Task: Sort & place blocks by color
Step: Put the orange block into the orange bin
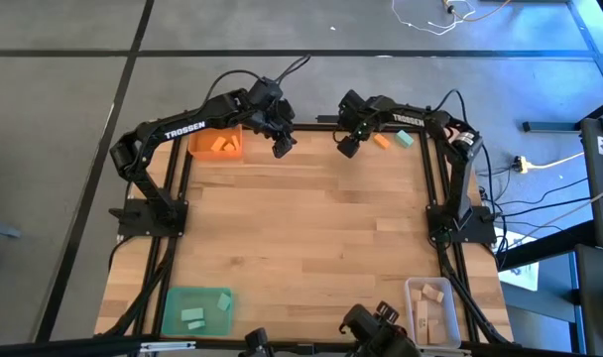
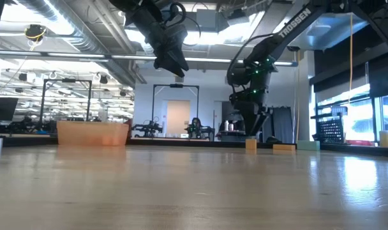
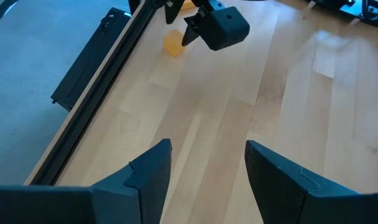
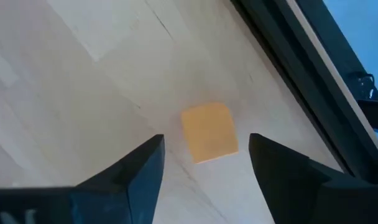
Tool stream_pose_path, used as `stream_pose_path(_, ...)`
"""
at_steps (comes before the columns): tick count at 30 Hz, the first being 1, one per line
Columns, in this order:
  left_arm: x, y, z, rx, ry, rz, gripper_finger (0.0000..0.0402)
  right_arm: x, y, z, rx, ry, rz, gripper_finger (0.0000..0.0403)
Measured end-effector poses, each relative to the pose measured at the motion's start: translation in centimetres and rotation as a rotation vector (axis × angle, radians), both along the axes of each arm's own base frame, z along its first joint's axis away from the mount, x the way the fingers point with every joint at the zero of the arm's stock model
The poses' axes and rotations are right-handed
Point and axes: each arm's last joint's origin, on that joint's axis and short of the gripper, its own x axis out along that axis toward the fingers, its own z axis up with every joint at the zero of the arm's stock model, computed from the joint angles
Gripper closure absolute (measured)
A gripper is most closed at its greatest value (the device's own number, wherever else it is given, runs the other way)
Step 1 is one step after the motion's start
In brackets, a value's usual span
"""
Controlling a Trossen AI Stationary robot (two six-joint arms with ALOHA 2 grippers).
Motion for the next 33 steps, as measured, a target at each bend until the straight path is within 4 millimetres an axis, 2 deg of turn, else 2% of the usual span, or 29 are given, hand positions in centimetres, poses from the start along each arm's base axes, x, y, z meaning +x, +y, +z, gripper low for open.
stream_pose_path(17,0.0,0.0,0.0,0.000,0.000,-0.001,0.0207,0.5,-0.5,-3.0,0.038,0.042,0.056,0.0172)
stream_pose_path(22,0.0,0.0,0.0,0.000,0.000,-0.001,0.0207,0.8,-0.8,-3.9,0.037,0.035,0.057,0.0207)
stream_pose_path(27,-0.1,-0.1,-0.1,-0.011,0.017,-0.001,0.0207,1.0,-0.8,-4.0,0.053,0.014,0.063,0.0272)
stream_pose_path(33,-0.4,-0.3,-0.5,-0.037,0.063,0.002,0.0207,1.0,-0.8,-4.0,0.058,0.011,0.062,0.0274)
